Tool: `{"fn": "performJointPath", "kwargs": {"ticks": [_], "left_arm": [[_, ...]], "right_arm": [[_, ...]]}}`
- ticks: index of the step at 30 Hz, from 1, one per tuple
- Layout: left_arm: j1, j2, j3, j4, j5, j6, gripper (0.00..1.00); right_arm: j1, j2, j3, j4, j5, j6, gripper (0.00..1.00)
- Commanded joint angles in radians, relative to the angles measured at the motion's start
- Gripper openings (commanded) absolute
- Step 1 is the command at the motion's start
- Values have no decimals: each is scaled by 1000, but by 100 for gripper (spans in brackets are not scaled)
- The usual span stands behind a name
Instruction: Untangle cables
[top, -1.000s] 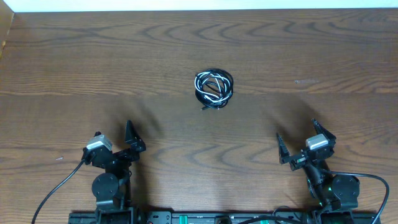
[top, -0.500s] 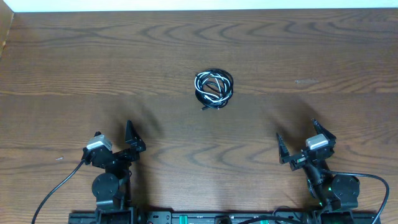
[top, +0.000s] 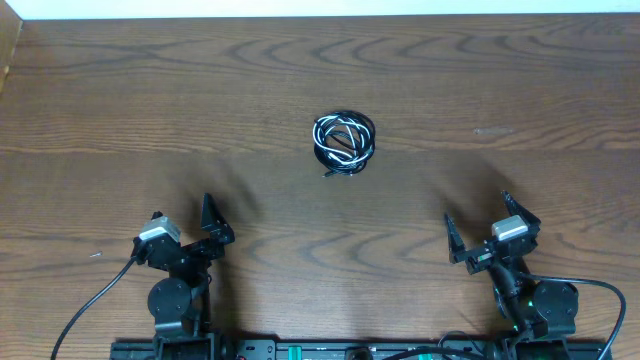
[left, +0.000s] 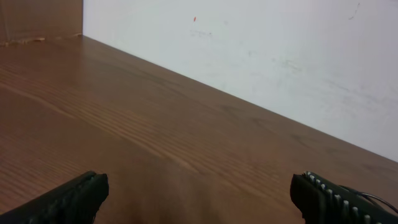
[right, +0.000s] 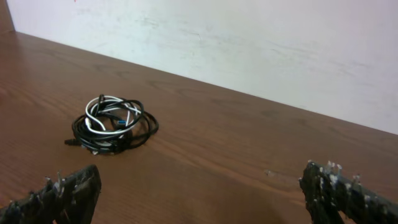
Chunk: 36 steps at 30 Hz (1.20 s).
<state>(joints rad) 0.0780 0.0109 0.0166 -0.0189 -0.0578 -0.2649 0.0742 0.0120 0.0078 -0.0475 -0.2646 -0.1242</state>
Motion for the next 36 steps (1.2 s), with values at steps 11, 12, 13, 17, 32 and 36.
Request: {"fn": "performJointPath", "kwargs": {"ticks": [11, 12, 13, 17, 32, 36], "left_arm": [[5, 282, 298, -89, 53, 100, 100], [4, 312, 325, -101, 60, 101, 100], [4, 359, 366, -120, 76, 101, 100], [4, 536, 534, -223, 129, 101, 100], [-98, 1003, 1079, -567, 188, 100, 100], [-145, 1139, 1225, -672, 188, 101, 100]], "right_arm": [[5, 116, 119, 34, -31, 68, 99], [5, 136, 134, 35, -35, 68, 99], [5, 168, 158, 35, -41, 68, 99], [5, 317, 271, 29, -48, 68, 99], [-37, 982, 853, -273, -261, 66, 99], [-37, 1123, 1010, -399, -270, 63, 99]]}}
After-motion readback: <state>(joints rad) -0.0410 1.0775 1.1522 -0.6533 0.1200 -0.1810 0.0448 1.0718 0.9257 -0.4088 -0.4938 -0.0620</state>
